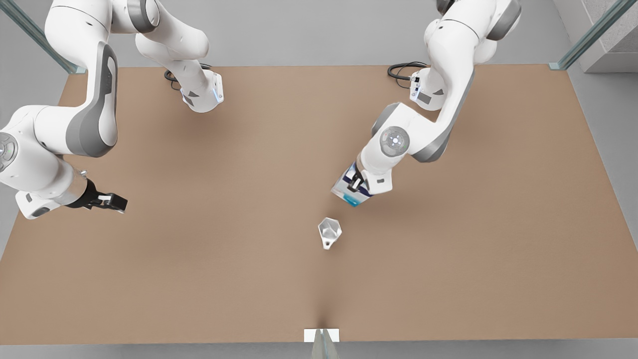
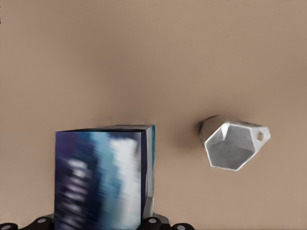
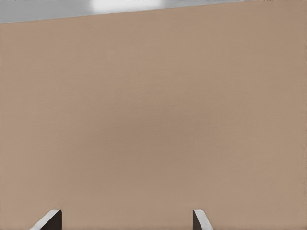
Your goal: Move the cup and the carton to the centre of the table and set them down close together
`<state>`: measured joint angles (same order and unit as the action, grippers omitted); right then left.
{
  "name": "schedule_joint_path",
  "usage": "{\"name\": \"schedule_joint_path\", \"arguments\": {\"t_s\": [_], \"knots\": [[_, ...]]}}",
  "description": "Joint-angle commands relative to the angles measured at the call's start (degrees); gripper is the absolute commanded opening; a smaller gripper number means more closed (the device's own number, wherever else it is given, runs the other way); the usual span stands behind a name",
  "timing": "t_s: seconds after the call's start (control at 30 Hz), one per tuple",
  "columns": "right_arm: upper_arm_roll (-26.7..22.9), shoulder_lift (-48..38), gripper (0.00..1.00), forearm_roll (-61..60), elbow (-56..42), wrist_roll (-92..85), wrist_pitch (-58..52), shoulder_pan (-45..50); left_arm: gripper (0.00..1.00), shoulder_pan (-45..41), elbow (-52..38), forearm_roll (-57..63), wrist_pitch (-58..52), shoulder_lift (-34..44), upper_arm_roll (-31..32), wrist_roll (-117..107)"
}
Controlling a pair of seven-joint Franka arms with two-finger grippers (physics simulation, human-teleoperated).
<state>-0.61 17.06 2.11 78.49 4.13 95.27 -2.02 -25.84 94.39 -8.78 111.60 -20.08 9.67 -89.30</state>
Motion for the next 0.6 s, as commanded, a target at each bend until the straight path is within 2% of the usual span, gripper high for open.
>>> {"name": "schedule_joint_path", "arguments": {"t_s": [0.0,0.17,0.27,0.4,0.43,0.57], "knots": [[0.00,0.00,1.00,0.00,0.09,0.00,0.00,0.00,0.65,0.00,0.00,0.00,0.02,-0.57,0.00,0.00],[0.00,0.35,1.00,0.09,0.00,0.00,0.18,0.00,0.67,-0.79,0.00,0.43,5.12,-3.56,0.00,0.00],[0.00,0.61,1.00,0.18,0.00,0.00,0.35,0.00,0.81,-0.79,0.00,0.52,5.39,-4.26,0.00,0.00],[0.00,0.79,1.00,0.26,0.09,0.00,0.35,0.18,0.84,-0.79,0.00,0.52,6.00,-5.23,0.00,0.00],[0.00,0.79,1.00,0.26,0.09,0.00,0.35,0.18,1.00,-0.79,0.00,0.52,6.00,-5.23,-0.08,0.00],[0.00,1.05,1.00,0.26,0.09,0.00,0.35,0.26,1.00,-0.79,0.00,0.35,5.83,-5.06,0.00,-0.09]]}}
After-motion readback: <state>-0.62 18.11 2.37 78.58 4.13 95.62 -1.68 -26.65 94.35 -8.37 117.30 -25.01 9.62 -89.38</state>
